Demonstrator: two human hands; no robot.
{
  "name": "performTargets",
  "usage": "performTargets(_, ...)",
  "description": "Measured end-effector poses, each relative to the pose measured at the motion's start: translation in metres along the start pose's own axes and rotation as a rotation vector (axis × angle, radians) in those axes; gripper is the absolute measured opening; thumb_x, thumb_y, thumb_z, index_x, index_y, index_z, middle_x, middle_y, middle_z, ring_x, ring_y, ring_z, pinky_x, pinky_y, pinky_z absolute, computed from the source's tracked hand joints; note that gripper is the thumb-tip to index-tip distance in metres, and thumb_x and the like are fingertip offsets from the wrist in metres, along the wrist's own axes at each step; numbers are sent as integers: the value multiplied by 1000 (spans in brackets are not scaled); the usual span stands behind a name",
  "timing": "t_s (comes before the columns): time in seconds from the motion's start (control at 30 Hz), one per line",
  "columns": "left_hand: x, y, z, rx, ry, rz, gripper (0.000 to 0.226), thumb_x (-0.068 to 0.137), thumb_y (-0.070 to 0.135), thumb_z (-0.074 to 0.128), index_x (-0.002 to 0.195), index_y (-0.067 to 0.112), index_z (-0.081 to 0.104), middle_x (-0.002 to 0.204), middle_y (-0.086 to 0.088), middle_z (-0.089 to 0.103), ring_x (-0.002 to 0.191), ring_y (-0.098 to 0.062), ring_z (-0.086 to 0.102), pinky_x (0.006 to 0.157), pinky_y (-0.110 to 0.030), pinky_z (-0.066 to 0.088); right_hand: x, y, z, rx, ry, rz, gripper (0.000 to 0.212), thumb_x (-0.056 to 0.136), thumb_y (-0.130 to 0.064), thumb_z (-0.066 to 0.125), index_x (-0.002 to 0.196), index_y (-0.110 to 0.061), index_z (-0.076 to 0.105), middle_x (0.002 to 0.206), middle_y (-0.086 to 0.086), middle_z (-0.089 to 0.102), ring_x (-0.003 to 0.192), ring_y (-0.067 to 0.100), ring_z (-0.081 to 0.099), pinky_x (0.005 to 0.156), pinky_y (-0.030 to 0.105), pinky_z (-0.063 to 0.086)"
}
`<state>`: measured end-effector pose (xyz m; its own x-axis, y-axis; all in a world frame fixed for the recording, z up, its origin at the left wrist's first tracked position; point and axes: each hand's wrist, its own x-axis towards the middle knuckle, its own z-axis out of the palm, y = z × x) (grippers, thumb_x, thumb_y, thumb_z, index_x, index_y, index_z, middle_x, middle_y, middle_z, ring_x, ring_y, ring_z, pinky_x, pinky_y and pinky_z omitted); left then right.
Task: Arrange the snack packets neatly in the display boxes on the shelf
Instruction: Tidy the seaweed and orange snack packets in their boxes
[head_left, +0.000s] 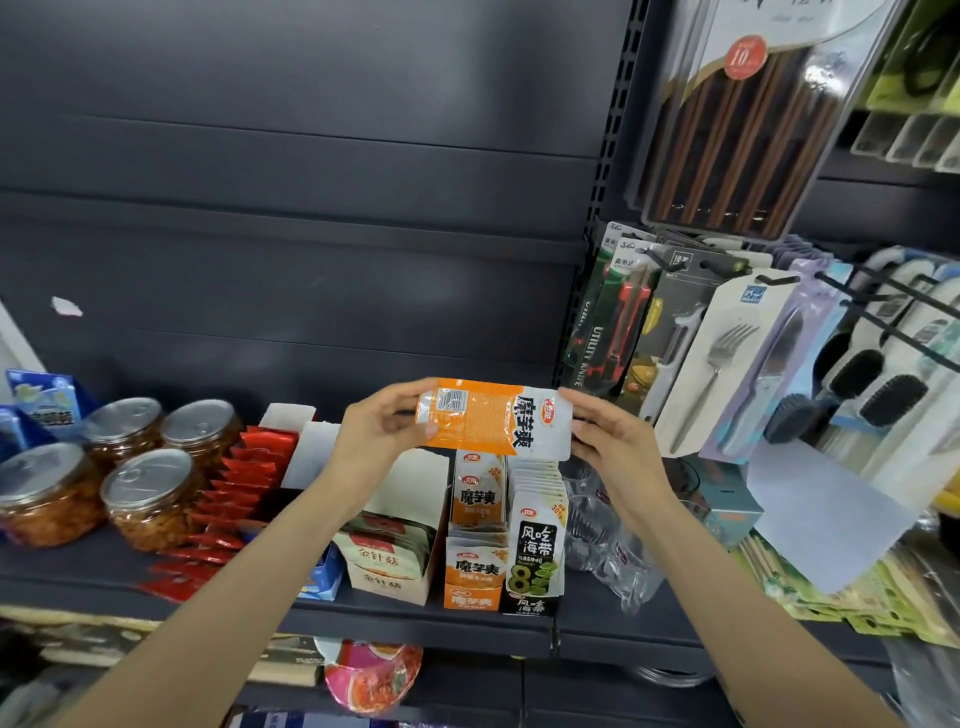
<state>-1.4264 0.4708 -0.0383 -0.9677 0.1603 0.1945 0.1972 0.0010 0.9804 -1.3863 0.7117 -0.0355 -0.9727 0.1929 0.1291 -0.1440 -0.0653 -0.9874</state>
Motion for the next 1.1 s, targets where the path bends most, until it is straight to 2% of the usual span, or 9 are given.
performTargets(0.13, 11, -12, 1, -127, -8, -198, 38, 82, -2, 65, 116, 14, 64, 108, -5, 70, 102, -16, 66, 87, -24, 54, 3, -2, -3, -90, 16, -60, 31, 90, 7, 51, 101, -14, 71, 99, 0, 73, 93, 10, 68, 79, 20, 54)
performTargets(0.23, 18, -20, 8, -143, -23, -291, 31, 83, -2, 64, 113, 7, 64, 110, -12, 68, 99, -16, 66, 82, -19, 55, 7, 0, -7, -326, 86, -190, 27, 82, 1, 65, 83, -25, 71, 100, -3, 68, 94, 8, 63, 84, 17, 51)
performTargets(0.33, 27, -28, 18, -88, -54, -331, 21, 87, 3, 62, 107, 8, 66, 110, -13, 67, 97, -17, 67, 84, -21, 53, 12, 1, -11, -500, 131, -293, 22, 83, -7, 67, 77, -28, 68, 95, -7, 67, 87, -1, 61, 78, 9, 46)
performTargets(0.4, 35, -36, 24, 75, -87, -307, 18, 91, 9, 58, 108, 12, 66, 109, -8, 68, 96, -14, 66, 82, -19, 51, 17, 1, -14, -581, 156, -314, 13, 86, -13, 65, 79, -24, 67, 82, -14, 68, 77, -1, 62, 72, 12, 47)
performTargets(0.5, 47, -57, 28, 471, -153, -129, 19, 91, 13, 59, 108, 14, 68, 109, -1, 66, 100, -11, 60, 89, -21, 47, 27, 3, -22, -694, 195, -312, 8, 87, -18, 65, 80, -20, 66, 73, -15, 65, 71, 6, 62, 67, 22, 49)
performTargets(0.6, 58, -81, 28, 861, -224, 14, 24, 88, 19, 64, 111, 23, 67, 124, 2, 56, 119, -17, 48, 99, -30, 41, 36, 7, -31, -745, 207, -273, 9, 87, -17, 65, 79, -20, 66, 70, -10, 65, 69, 10, 61, 67, 28, 50)
performTargets(0.73, 68, -92, 31, 1236, -366, 10, 40, 88, 38, 60, 127, 36, 54, 143, 7, 34, 135, -17, 25, 110, -42, 22, 47, 13, -34, -787, 196, -241, 12, 87, -17, 65, 78, -24, 65, 72, -11, 65, 69, 6, 60, 66, 19, 47)
performTargets(0.9, 77, -101, 38, 1403, -464, 36, 45, 90, 43, 54, 134, 39, 45, 140, 2, 34, 130, -18, 32, 107, -41, 23, 58, 17, -29, -819, 207, -226, 9, 88, -18, 63, 80, -19, 66, 68, -11, 61, 67, 0, 56, 60, 4, 39)
performTargets(1.1, 81, -111, 43, 1472, -421, 68, 41, 89, 45, 55, 129, 36, 48, 128, 2, 42, 120, -17, 43, 100, -38, 31, 67, 19, -30, -829, 198, -200, 9, 89, -20, 62, 81, -21, 65, 70, -10, 63, 70, 8, 58, 61, 10, 41)
